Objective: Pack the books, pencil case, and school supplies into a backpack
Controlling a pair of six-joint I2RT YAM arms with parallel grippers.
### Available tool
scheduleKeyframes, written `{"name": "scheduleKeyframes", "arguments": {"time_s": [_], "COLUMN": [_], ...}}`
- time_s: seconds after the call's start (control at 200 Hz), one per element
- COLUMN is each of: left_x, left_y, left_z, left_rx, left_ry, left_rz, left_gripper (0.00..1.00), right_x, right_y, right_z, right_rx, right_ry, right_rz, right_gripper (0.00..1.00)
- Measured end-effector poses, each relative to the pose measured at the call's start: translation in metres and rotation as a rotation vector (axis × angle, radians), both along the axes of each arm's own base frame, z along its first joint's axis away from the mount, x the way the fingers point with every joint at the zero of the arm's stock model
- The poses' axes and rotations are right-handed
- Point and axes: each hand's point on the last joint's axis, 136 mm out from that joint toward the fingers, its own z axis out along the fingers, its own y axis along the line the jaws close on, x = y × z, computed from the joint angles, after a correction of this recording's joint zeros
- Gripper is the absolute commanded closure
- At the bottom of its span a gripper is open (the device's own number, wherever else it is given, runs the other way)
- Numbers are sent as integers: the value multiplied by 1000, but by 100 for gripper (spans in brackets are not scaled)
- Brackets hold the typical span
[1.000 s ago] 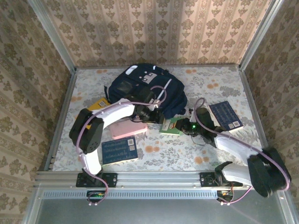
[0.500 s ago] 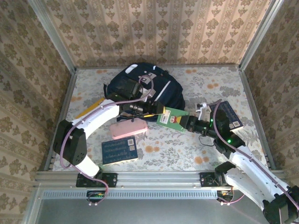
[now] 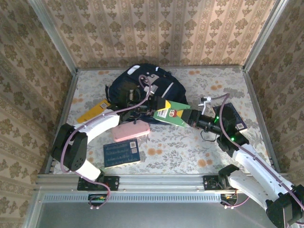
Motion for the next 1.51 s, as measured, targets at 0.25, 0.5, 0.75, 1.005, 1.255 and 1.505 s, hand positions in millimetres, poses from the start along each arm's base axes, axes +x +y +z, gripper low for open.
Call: {"name": "scheduleKeyframes", "arguments": {"time_s": [0.25, 0.5, 0.75, 1.005, 1.255, 1.505], "left_x": [-1, -1, 0, 0, 1, 2], "left_y": [-1, 4, 8, 8, 8, 8], "left_z": [33, 36, 38, 37, 28, 21], "left_rx": [-122, -151, -166, -164, -137, -117], "left_ry": [-4, 27, 9, -9, -7, -5], "left_rz": [-17, -15, -20, -22, -17, -14], "left_gripper": [17, 46, 84, 100, 100, 100], "right_x": [4, 7, 11, 13, 21, 24], "right_y": [4, 3, -4, -3, 5, 7], "right_z": [26, 19, 6, 5, -2, -12], "right_rx": [42, 14, -25, -11, 35, 26], "right_ry": [-51, -47, -13, 2, 53, 76], "right_rz": [13, 8, -18, -8, 18, 25], "right_gripper": [100, 100, 100, 69, 68, 61]}}
